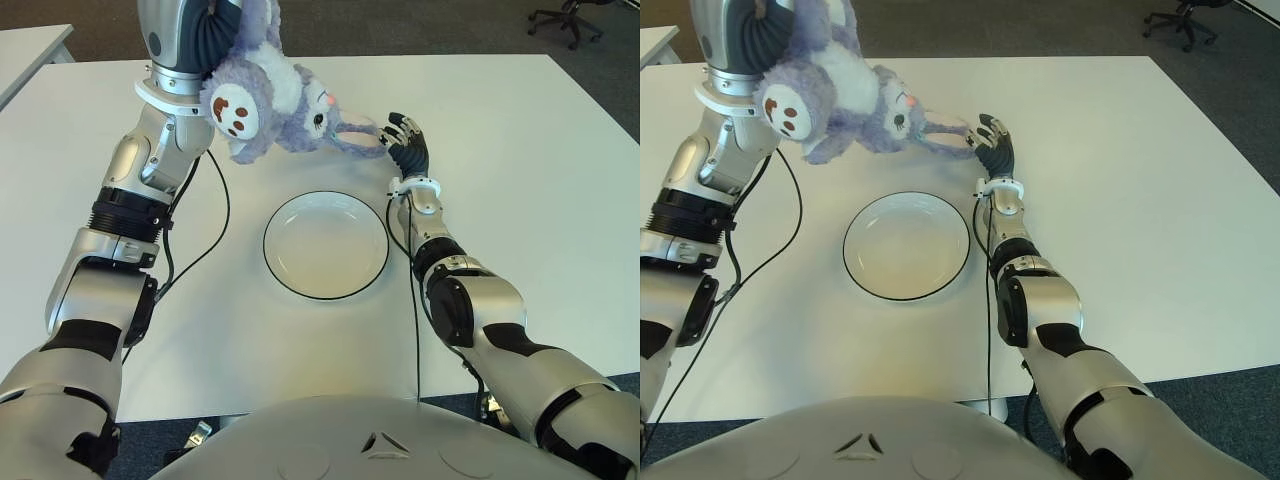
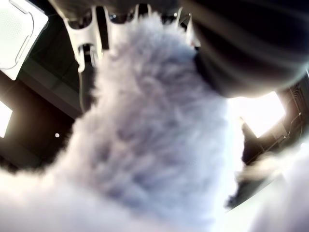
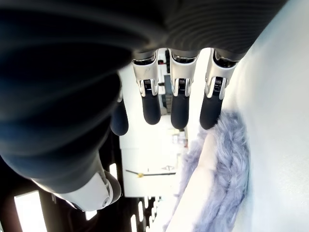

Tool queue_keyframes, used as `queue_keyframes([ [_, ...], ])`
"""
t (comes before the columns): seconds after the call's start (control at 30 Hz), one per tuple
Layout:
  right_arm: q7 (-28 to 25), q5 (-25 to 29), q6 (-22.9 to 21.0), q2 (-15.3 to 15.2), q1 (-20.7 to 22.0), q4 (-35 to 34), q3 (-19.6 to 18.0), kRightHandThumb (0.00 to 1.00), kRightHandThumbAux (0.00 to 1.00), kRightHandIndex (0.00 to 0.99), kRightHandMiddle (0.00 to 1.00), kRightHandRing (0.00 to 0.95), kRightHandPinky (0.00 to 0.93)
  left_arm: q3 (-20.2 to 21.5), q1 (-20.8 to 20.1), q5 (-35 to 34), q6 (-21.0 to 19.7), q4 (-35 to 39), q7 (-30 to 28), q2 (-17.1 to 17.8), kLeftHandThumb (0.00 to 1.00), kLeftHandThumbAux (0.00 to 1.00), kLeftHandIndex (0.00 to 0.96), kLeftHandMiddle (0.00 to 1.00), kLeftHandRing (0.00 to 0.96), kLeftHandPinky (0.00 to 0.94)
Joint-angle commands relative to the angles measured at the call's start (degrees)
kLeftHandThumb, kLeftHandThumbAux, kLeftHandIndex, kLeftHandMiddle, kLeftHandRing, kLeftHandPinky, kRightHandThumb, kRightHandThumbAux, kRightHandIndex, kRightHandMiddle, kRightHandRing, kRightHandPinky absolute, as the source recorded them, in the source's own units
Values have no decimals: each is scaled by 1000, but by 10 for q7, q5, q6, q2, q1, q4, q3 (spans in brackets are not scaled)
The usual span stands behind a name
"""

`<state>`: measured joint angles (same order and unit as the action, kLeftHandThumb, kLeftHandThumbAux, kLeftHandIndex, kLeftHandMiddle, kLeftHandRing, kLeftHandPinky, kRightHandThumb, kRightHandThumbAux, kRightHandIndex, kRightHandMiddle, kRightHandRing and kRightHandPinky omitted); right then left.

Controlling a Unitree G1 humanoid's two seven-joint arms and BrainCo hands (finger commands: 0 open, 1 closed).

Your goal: Put the doll into the plate.

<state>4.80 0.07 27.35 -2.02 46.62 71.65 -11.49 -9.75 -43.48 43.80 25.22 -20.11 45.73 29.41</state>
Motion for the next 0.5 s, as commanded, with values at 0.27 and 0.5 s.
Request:
queue_keyframes([
  [0.27,6,7,-37,14,-49,35,-11,389,741,200,155,148,201,7,9,9,18,-2,10,0,853,652,418,600,701,703],
  [0.5,4,9,-35,14,-49,35,-17,388,750,213,159,155,213,8,13,13,18,5,6,0,852,651,443,495,719,744],
])
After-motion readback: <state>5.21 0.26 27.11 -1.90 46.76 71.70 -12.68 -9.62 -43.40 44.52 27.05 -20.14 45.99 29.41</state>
